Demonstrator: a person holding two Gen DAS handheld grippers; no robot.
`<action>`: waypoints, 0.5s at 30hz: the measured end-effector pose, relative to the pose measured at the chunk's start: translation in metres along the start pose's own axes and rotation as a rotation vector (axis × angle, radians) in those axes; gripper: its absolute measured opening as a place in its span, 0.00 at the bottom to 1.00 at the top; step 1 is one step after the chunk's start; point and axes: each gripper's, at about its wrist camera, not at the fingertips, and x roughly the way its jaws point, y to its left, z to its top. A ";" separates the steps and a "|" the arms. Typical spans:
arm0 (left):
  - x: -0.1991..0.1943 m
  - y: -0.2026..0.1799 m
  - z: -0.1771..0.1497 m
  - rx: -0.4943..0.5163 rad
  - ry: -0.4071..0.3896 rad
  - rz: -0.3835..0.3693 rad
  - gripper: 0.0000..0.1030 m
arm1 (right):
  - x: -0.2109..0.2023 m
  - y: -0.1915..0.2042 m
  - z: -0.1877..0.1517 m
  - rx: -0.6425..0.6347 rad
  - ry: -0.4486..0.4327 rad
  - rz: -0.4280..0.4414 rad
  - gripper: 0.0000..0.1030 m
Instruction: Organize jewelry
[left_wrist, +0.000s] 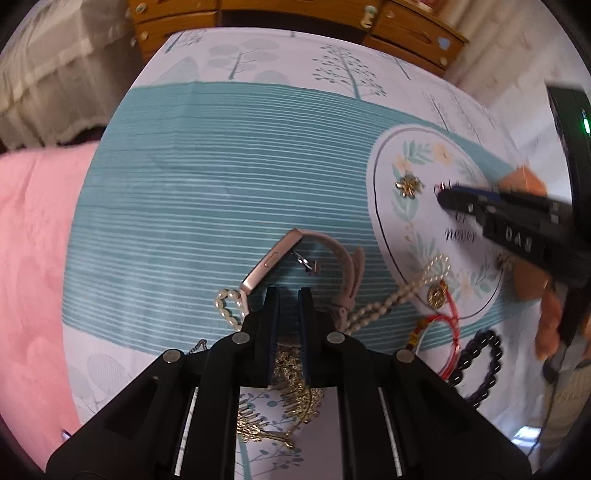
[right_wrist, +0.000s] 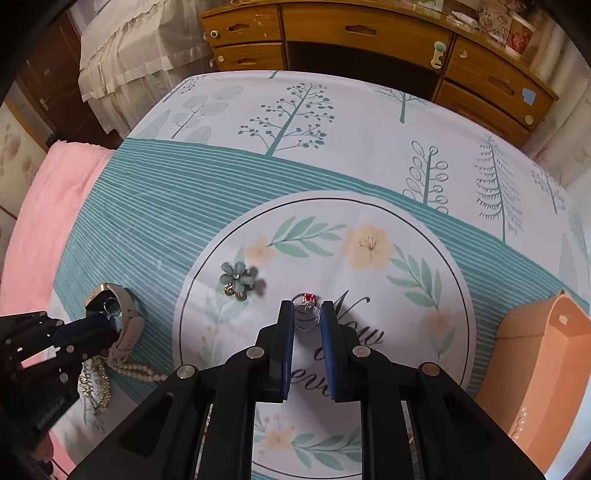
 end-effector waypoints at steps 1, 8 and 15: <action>0.000 0.003 0.002 -0.032 0.007 -0.016 0.10 | 0.000 -0.001 -0.001 0.004 0.001 0.006 0.05; 0.001 0.013 0.008 -0.188 -0.001 -0.086 0.24 | -0.002 -0.009 -0.005 0.044 0.005 0.044 0.05; 0.003 0.023 0.010 -0.368 -0.003 -0.137 0.31 | -0.002 -0.014 -0.006 0.067 0.012 0.080 0.05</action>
